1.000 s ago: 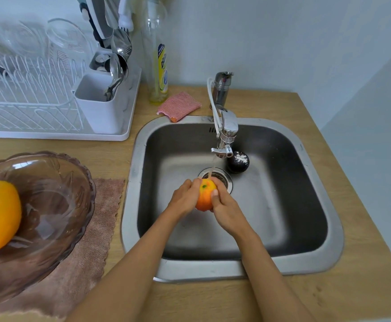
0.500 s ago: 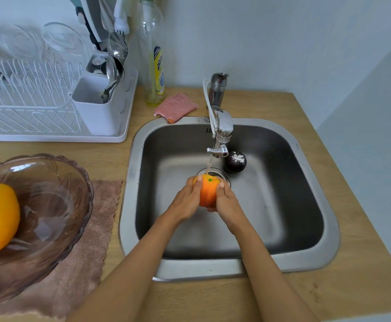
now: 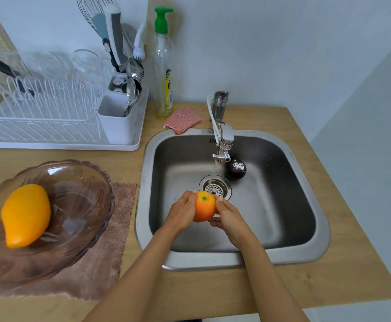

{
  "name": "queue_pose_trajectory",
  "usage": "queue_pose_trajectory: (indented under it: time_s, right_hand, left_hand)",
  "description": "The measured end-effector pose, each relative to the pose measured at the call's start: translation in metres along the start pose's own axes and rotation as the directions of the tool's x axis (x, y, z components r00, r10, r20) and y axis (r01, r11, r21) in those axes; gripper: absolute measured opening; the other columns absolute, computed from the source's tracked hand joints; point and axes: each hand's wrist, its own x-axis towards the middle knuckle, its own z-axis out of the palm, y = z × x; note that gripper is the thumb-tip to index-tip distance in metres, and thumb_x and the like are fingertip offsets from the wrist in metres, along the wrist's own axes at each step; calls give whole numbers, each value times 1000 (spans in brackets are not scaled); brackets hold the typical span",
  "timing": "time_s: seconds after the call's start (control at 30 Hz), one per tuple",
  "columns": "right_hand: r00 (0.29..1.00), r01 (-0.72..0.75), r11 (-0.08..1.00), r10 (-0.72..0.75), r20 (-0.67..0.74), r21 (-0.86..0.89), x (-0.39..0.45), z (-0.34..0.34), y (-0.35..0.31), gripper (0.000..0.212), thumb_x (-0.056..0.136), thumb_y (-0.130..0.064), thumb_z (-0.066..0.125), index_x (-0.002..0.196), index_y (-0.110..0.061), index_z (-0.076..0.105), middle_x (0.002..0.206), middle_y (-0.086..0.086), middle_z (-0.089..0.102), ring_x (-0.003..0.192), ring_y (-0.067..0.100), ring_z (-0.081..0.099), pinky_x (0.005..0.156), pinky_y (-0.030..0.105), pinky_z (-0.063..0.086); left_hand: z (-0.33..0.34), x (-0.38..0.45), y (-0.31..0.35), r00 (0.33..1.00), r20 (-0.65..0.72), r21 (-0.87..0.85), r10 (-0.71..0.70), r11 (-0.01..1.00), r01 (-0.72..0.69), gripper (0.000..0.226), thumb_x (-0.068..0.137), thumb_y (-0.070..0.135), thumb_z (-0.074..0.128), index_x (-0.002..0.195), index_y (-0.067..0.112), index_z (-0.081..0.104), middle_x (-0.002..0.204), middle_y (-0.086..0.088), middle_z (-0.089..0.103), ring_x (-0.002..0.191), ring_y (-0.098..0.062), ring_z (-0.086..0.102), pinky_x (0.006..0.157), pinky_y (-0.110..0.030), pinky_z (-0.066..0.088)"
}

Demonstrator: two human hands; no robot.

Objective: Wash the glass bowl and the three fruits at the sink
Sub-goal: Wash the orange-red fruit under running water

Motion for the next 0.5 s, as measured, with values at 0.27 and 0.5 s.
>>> queue_pose_trajectory:
  time_s: [0.27,0.5]
  right_hand:
    - [996,77,994,-73,-56,73,-10,0,2,23,100,-20,49,120,-26,59,118,13,59,105,24,59,82,30,52]
    - [995,86,995,-83,-62,45,-1,-3,10,29,96,-7,52,124,-12,58,126,13,59,118,29,56,99,45,49]
  left_hand:
    - [-5,-12,0,1000,21,-34,-8,999,9,39,103,41,19,130,29,45,123,-7,52,105,-23,55,94,-39,49]
    - [-2,-11,-1,998,32,45,-48,998,47,42,103,41,18,129,21,43,118,-6,50,106,-22,52,97,-41,48]
